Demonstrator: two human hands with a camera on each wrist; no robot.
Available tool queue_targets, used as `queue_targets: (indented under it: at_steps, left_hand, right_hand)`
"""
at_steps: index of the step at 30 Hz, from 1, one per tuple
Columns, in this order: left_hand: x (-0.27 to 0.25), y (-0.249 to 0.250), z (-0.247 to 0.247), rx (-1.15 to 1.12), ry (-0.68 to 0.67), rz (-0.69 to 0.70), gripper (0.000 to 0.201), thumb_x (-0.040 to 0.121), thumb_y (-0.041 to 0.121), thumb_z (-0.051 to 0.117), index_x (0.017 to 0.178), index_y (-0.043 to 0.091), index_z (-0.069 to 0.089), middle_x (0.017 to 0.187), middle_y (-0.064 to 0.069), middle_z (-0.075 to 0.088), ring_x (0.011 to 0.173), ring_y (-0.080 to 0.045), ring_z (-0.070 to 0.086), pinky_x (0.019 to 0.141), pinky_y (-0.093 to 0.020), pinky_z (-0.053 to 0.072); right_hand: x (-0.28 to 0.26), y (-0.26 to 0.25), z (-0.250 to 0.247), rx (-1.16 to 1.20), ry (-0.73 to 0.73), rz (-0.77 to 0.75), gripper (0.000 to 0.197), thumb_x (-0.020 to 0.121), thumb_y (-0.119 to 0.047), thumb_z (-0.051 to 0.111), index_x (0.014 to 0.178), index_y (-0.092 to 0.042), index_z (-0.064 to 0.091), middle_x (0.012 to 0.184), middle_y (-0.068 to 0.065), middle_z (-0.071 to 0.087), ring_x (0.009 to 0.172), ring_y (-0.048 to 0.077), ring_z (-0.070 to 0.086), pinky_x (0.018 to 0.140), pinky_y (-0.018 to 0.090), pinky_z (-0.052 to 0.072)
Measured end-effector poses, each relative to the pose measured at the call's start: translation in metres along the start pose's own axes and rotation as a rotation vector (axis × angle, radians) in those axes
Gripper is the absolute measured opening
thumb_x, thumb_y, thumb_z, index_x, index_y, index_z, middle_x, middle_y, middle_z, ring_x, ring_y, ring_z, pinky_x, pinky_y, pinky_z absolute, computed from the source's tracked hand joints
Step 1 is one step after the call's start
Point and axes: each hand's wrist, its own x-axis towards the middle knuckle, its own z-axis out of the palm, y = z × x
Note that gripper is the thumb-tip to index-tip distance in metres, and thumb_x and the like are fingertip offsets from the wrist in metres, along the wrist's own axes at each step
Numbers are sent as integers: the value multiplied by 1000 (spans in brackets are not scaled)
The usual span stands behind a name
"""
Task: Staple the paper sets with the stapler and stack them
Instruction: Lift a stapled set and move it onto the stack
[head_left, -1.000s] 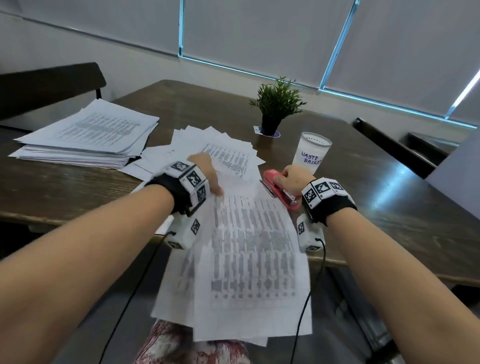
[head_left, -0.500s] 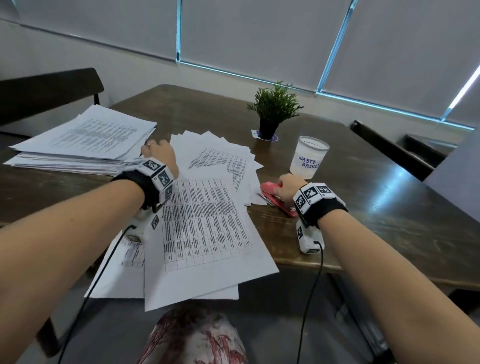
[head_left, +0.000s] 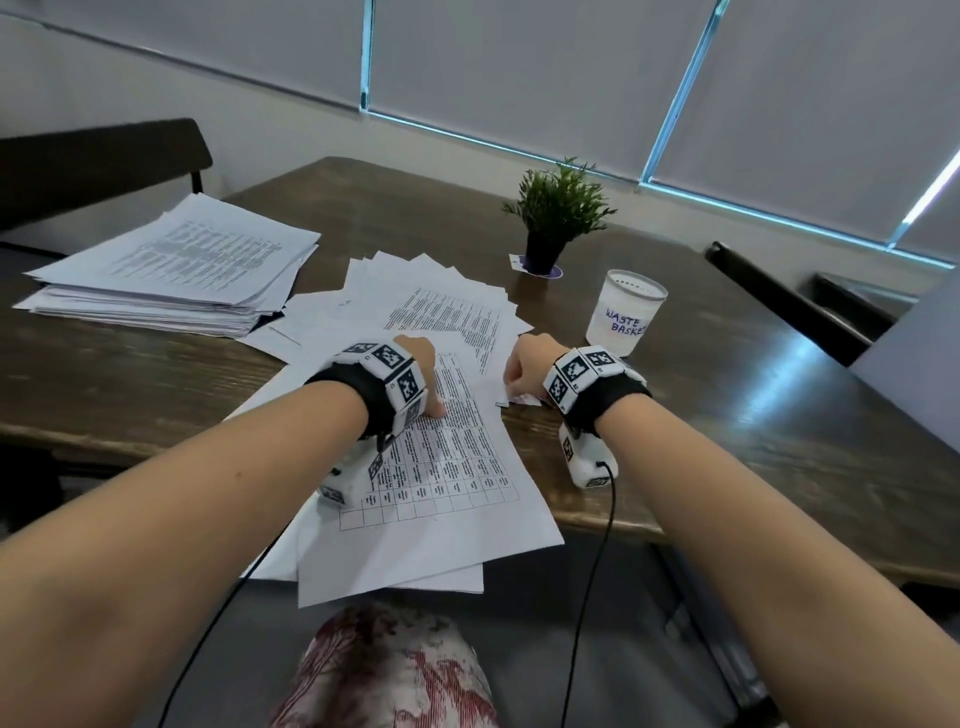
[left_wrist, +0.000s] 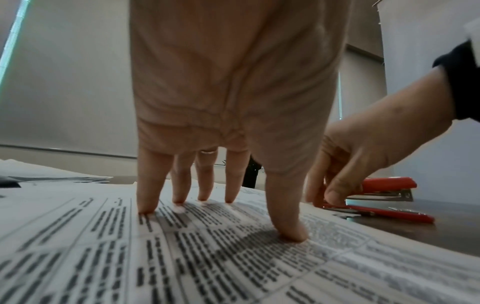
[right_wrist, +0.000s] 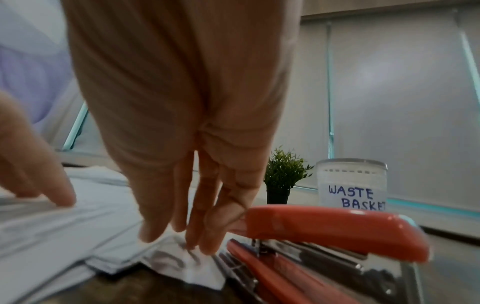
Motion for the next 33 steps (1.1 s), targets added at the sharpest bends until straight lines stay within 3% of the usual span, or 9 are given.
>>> queue_targets:
  at_steps: [7, 13, 18, 20, 22, 26, 28, 31, 33]
  left_hand:
    - [-3, -3, -2, -23, 14, -4, 70, 63, 53, 85, 114, 10, 66, 110, -6, 71, 98, -25, 67, 86, -37, 56]
    - [-7, -4, -3, -27, 12, 3, 55, 61, 55, 85, 93, 21, 55, 109, -5, 72, 97, -22, 68, 80, -32, 55]
    - [-7, -4, -2, -32, -6, 25, 66, 65, 53, 83, 113, 11, 65, 112, -4, 70, 100, -22, 66, 84, -33, 54]
    - [-5, 0, -6, -40, -33, 62, 59, 70, 46, 83, 113, 10, 65, 112, -6, 69, 98, -22, 65, 82, -32, 53]
    - [-2, 9, -13, -65, -27, 122, 45, 75, 40, 81, 104, 9, 66, 113, -8, 70, 96, -23, 65, 82, -32, 51]
    - [8, 36, -25, -152, 40, 237, 50, 82, 35, 76, 125, 12, 64, 124, -3, 65, 113, -21, 60, 95, -31, 47]
    - [14, 45, -24, -111, 3, 273, 53, 82, 36, 76, 127, 12, 61, 128, -2, 62, 119, -21, 57, 96, -30, 44]
    - [27, 47, -11, -11, -91, 266, 48, 80, 39, 76, 115, 9, 63, 117, -5, 63, 119, -26, 57, 92, -32, 45]
    - [29, 46, -5, 33, -122, 250, 58, 81, 45, 73, 125, 10, 60, 124, -5, 63, 118, -25, 57, 96, -34, 46]
  right_hand:
    - [7, -3, 1, -19, -23, -20, 23, 75, -13, 82, 95, -3, 77, 97, 8, 74, 93, 21, 70, 86, 33, 56]
    - [7, 0, -1, 29, -5, -31, 14, 73, -4, 79, 87, -2, 78, 87, 7, 75, 76, 16, 69, 76, 29, 58]
    - [6, 1, 4, 1, 3, -59, 7, 77, -5, 72, 81, 0, 75, 83, 10, 74, 75, 22, 68, 69, 31, 58]
    - [4, 5, 2, 15, 30, -52, 9, 80, -8, 68, 80, -1, 73, 81, 7, 70, 74, 20, 65, 66, 29, 54]
    - [3, 13, -9, 75, 144, -22, 12, 84, -9, 60, 81, -2, 70, 83, 6, 66, 76, 18, 59, 66, 26, 45]
    - [6, 47, -51, 220, 465, 104, 14, 89, -11, 52, 82, -7, 64, 92, 13, 69, 89, 30, 62, 74, 31, 45]
    - [10, 70, -71, 292, 594, 171, 13, 90, -12, 51, 83, -10, 62, 95, 15, 70, 94, 32, 63, 80, 34, 48]
    - [14, 103, -88, 331, 729, 255, 15, 89, -11, 54, 88, -5, 67, 98, 15, 70, 99, 31, 62, 90, 37, 48]
    - [18, 120, -87, 339, 782, 287, 16, 88, -9, 56, 90, -2, 71, 97, 15, 71, 99, 31, 63, 93, 37, 47]
